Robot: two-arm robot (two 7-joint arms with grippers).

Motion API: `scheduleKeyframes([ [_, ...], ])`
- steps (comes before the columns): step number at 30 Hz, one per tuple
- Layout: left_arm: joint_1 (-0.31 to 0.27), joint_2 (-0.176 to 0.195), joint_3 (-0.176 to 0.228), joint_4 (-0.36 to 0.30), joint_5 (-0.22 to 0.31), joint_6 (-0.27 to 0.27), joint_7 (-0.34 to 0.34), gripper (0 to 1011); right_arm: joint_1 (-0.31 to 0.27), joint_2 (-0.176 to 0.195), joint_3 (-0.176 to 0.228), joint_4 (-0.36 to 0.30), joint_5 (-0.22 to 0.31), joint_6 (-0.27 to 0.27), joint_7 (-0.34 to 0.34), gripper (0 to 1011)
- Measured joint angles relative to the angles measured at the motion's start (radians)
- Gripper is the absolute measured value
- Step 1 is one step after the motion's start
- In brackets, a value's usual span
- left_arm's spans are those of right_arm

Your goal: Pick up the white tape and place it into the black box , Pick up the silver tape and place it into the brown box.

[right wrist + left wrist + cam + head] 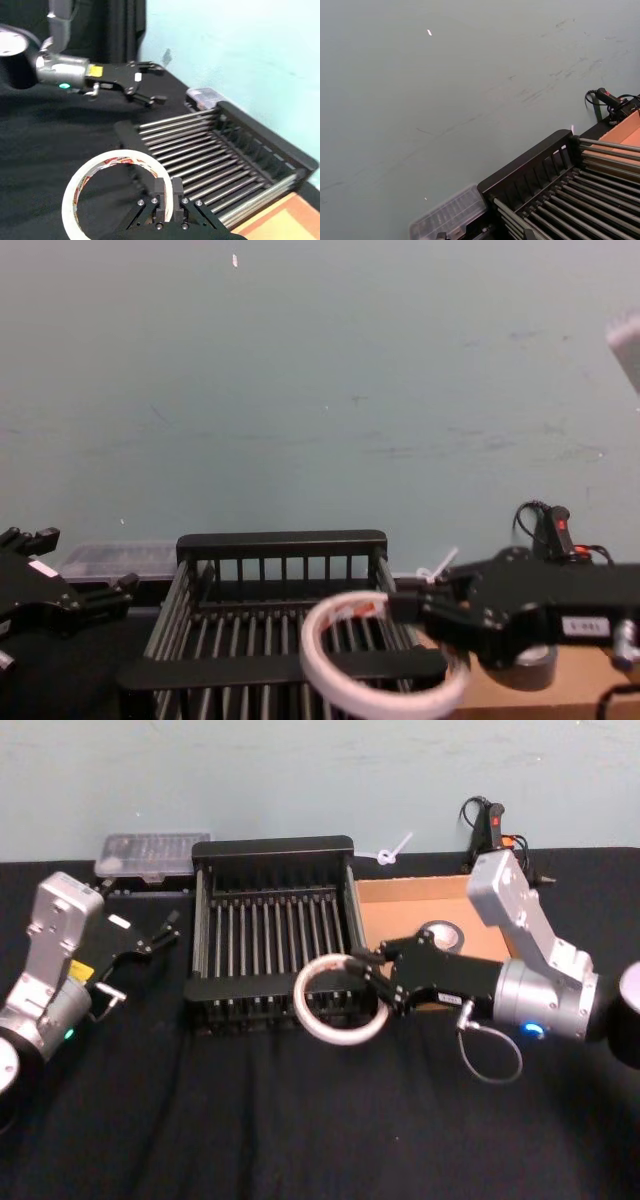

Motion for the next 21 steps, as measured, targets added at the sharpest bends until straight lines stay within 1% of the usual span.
scheduleKeyframes([
  [6,0.0,0.0,0.0,0.0,0.0,0.0,0.0,1001,0.051,-0.038,0.004,0.049,-0.008,0.021,-0.024,96],
  [11,0.0,0.0,0.0,0.0,0.0,0.0,0.0,1001,0.1,-0.074,0.004,0.105,-0.012,0.027,-0.029,96],
  [14,0.0,0.0,0.0,0.0,0.0,0.0,0.0,1001,0.118,-0.088,0.003,0.127,-0.014,0.03,-0.033,96],
  [17,0.0,0.0,0.0,0.0,0.0,0.0,0.0,1001,0.143,-0.11,0.001,0.164,-0.016,0.032,-0.038,96],
  [20,0.0,0.0,0.0,0.0,0.0,0.0,0.0,1001,0.174,-0.141,0.001,0.215,-0.022,0.03,-0.047,96],
  [21,0.0,0.0,0.0,0.0,0.0,0.0,0.0,1001,0.174,-0.141,0.001,0.215,-0.022,0.03,-0.047,97],
])
